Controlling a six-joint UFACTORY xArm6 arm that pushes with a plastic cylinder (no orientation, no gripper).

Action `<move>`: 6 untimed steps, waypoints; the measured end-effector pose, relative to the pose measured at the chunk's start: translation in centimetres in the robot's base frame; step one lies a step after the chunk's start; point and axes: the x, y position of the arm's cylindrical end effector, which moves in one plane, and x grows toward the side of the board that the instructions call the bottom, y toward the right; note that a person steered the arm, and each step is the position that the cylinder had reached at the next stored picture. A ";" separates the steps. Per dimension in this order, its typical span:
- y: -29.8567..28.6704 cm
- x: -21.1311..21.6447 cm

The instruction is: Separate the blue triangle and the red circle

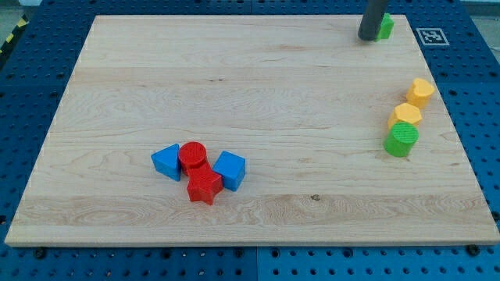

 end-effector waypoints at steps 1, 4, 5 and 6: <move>0.0 0.0; -3.4 -2.2; -10.9 -1.0; -15.8 3.7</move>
